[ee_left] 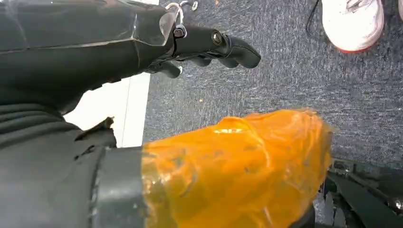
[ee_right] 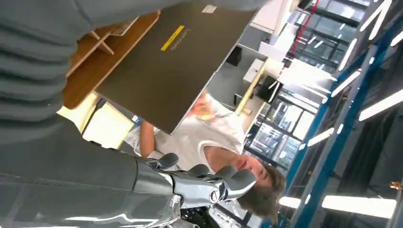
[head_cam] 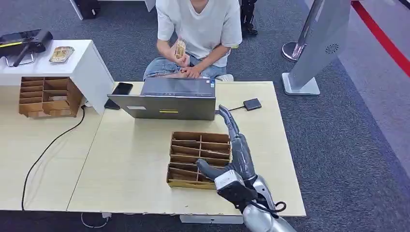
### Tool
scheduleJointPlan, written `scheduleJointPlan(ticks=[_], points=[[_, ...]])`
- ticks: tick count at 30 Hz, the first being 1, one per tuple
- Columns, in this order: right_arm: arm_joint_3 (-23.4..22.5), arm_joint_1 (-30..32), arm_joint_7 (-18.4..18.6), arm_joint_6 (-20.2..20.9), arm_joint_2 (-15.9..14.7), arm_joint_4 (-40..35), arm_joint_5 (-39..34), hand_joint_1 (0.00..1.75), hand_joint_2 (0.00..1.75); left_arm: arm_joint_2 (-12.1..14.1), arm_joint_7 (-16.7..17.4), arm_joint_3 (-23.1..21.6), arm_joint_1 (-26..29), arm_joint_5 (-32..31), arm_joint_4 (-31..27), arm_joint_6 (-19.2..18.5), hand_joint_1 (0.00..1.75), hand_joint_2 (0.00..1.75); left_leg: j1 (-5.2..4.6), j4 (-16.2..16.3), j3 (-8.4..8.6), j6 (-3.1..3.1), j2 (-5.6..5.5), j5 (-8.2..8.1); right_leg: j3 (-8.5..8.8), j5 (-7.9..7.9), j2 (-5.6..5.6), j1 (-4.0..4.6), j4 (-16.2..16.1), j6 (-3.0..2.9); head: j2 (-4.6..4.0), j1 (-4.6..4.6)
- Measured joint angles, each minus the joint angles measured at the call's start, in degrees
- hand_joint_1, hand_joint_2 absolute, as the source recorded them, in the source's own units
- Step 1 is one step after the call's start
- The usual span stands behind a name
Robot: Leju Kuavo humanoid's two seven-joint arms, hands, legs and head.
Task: Pass the card to the sensor for recognition and then transmit it.
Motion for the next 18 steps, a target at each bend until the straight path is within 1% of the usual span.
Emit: scheduleJointPlan(ticks=[8,9,16,18], points=[[0.0,7.2,-3.2,-0.8,-1.0,-5.5,-1.4,0.0,0.0,-0.1,0.0,0.8,0.0,0.7,0.0,0.7,0.0,0.0,0.01,0.0,-0.01,0.0,0.01,0.0,0.0,-0.01,0.01,0.0,0.0,-0.01,0.0,-0.02],[0.0,7.9,-3.4,-0.8,-1.1,-5.9,-1.6,0.0,1.75,-0.1,0.0,0.8,0.0,0.7,0.0,0.7,0.0,0.0,0.01,0.0,0.0,0.0,0.01,0.0,0.0,-0.01,0.01,0.0,0.0,-0.01,0.0,-0.02],[0.0,12.4,-4.8,-0.8,-1.1,-6.9,-1.8,0.0,1.75,-0.1,0.0,1.2,0.1,1.2,0.0,0.9,0.0,0.0,0.0,0.0,-0.01,0.01,0.01,-0.01,0.0,-0.01,0.0,0.0,0.0,-0.01,0.0,-0.02],[0.0,13.5,-4.9,-1.3,-1.1,-6.8,-0.1,0.0,1.75,-0.1,0.0,1.2,0.1,1.3,0.0,0.9,0.0,0.0,0.0,0.0,-0.02,0.01,0.01,-0.01,0.01,-0.02,0.0,0.0,0.0,-0.01,0.0,-0.02]])
